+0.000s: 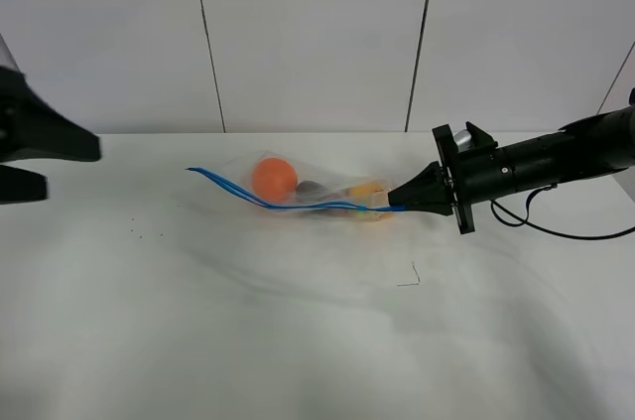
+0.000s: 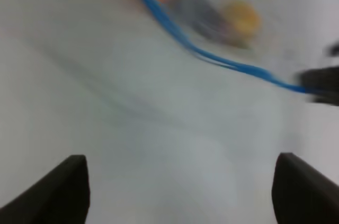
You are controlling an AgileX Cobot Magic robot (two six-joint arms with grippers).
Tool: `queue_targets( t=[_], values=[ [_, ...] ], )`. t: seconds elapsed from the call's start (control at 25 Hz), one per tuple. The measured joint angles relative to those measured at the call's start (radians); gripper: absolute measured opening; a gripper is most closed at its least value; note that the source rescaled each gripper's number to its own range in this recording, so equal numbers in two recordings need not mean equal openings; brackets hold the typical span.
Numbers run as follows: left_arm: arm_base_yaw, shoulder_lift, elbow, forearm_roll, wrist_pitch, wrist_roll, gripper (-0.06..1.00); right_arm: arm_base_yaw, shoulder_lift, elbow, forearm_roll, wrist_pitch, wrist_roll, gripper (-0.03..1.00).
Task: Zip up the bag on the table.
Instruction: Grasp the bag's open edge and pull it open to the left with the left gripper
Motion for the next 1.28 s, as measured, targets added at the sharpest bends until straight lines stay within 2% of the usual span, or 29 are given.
queue_targets(
  t=[0.08, 0.16, 0.28, 0.52, 0.64, 0.76, 0.88, 1.08, 1.28],
  values=[
    [-0.014, 0.067, 0.013, -0.155, -0.046, 0.053, 1.0, 0.0, 0.0, 0.0, 0.0, 0.0, 0.0, 0.0],
    [-0.046, 0.13, 0.039, -0.277, -0.097, 0.096, 1.0, 0.0, 0.0, 0.0, 0.001, 0.0, 0.0, 0.0],
    [-0.143, 0.214, 0.089, -0.424, -0.188, 0.133, 1.0, 0.0, 0.0, 0.0, 0.001, 0.0, 0.0, 0.0],
    [-0.464, 0.398, 0.123, -0.703, -0.493, 0.152, 1.0, 0.0, 0.0, 0.0, 0.002, 0.0, -0.005, 0.0],
    [-0.593, 0.504, 0.097, -0.832, -0.592, 0.165, 1.0, 0.0, 0.0, 0.0, 0.002, 0.0, -0.007, 0.0],
    [-0.674, 0.61, 0.018, -0.924, -0.618, 0.174, 1.0, 0.0, 0.0, 0.0, 0.002, 0.0, -0.007, 0.0],
    [-0.718, 0.71, -0.089, -0.97, -0.623, 0.177, 1.0, 0.0, 0.0, 0.0, 0.002, 0.0, -0.007, 0.0],
    [-0.729, 0.836, -0.234, -1.014, -0.617, 0.177, 1.0, 0.0, 0.0, 0.0, 0.002, 0.0, -0.007, 0.0],
    [-0.729, 0.911, -0.251, -1.12, -0.63, 0.158, 1.0, 0.0, 0.0, 0.0, 0.002, 0.0, -0.007, 0.0]
  ],
)
